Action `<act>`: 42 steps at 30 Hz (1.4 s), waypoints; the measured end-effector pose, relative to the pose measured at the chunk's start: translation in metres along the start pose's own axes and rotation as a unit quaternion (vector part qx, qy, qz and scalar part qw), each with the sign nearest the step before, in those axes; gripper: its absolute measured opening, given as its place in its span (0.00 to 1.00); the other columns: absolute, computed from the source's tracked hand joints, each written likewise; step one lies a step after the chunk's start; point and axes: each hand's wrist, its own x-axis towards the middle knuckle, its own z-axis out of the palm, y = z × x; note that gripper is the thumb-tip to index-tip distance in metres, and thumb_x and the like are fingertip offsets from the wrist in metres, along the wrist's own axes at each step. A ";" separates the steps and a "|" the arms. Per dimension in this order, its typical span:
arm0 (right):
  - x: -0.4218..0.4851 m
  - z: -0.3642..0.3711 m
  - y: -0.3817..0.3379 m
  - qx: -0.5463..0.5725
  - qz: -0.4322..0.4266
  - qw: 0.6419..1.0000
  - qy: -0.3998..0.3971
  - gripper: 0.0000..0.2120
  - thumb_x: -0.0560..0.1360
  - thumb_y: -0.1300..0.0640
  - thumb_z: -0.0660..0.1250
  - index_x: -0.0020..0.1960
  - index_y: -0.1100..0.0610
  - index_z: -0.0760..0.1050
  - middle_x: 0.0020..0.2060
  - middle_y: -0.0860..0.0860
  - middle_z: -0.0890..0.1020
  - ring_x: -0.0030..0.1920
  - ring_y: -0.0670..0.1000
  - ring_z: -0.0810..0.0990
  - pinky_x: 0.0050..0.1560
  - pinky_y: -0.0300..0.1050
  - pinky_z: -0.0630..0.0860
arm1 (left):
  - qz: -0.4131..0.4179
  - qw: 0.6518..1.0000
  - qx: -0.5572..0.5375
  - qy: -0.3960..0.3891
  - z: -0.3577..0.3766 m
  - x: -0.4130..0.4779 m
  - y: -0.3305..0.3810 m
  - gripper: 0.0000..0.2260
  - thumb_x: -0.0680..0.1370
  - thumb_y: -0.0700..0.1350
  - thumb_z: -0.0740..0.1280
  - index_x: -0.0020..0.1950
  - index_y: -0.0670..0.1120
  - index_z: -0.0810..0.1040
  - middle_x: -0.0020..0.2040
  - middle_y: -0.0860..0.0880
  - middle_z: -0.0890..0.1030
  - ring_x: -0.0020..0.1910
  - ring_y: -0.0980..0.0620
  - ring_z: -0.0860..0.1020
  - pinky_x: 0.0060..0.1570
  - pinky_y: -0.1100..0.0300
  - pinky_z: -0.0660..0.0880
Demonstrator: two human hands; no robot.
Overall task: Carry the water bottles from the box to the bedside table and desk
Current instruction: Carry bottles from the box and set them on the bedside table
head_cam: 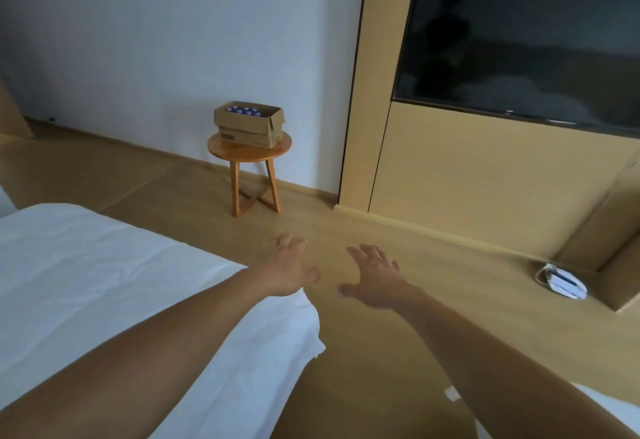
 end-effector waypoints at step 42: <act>0.650 -0.194 0.225 -0.004 -0.003 1.000 0.002 0.42 0.74 0.36 0.65 0.80 0.48 0.48 0.80 0.50 0.50 0.80 0.53 0.46 0.76 0.60 0.53 | 0.004 0.998 0.059 0.019 -0.153 0.705 0.014 0.35 0.80 0.65 0.57 0.82 0.50 0.53 0.83 0.47 0.50 0.82 0.44 0.45 0.76 0.38 0.54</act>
